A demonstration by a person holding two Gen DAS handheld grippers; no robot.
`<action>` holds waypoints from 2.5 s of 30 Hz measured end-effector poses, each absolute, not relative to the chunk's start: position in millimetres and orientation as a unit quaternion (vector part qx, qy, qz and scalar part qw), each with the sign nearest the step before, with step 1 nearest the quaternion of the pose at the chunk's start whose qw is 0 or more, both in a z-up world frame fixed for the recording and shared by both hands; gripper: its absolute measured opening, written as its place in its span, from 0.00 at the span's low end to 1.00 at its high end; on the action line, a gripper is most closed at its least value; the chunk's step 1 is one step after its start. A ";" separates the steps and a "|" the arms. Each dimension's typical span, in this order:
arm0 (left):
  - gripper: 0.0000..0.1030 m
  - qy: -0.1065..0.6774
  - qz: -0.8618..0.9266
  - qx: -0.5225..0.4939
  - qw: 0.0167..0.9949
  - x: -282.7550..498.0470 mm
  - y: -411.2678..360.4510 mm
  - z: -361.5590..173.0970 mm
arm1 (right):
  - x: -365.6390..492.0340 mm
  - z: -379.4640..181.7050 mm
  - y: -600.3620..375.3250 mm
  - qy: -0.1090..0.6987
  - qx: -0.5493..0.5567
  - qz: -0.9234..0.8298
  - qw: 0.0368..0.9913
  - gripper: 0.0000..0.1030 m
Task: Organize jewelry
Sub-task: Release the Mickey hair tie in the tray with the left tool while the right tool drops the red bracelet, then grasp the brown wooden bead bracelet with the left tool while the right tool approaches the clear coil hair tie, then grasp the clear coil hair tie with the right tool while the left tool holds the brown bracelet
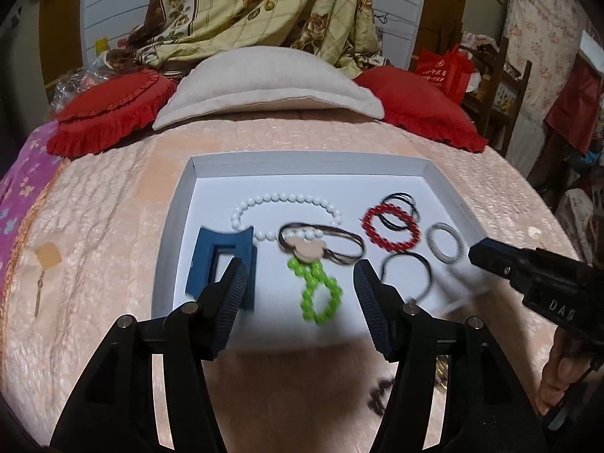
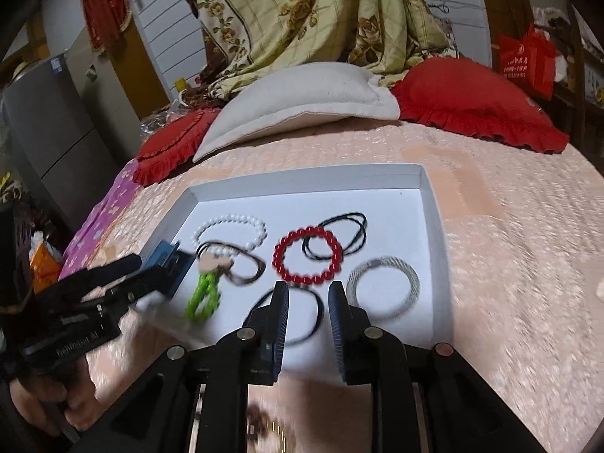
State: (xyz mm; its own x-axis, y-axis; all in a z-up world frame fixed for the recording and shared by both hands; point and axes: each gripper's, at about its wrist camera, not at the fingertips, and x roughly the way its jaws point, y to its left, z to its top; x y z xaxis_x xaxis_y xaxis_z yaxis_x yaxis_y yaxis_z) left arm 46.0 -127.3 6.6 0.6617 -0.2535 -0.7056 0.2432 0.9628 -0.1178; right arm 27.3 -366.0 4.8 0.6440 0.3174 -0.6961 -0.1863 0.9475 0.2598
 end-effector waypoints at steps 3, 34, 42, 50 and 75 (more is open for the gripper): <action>0.57 0.389 -0.158 -0.005 0.907 24.7 -128.4 8.1 | 1.5 6.2 -365.6 0.396 0.056 0.137 0.906 0.27; 0.11 0.442 -0.257 0.112 0.852 -9.7 -184.3 -49.9 | -38.3 -41.5 -387.8 0.451 0.009 0.106 0.886 0.56; 0.08 0.436 -0.236 0.077 0.865 -5.7 -167.1 -36.5 | -50.3 -31.4 -361.8 0.425 0.000 0.193 0.884 0.53; 0.08 0.438 -0.201 0.058 0.874 2.6 -154.7 -34.0 | -48.7 -37.9 -347.8 0.428 -0.011 0.203 0.881 0.52; 0.08 0.452 -0.185 0.071 0.870 3.5 -155.2 -45.1 | -46.5 -45.6 -332.1 0.431 -0.067 0.207 0.876 0.09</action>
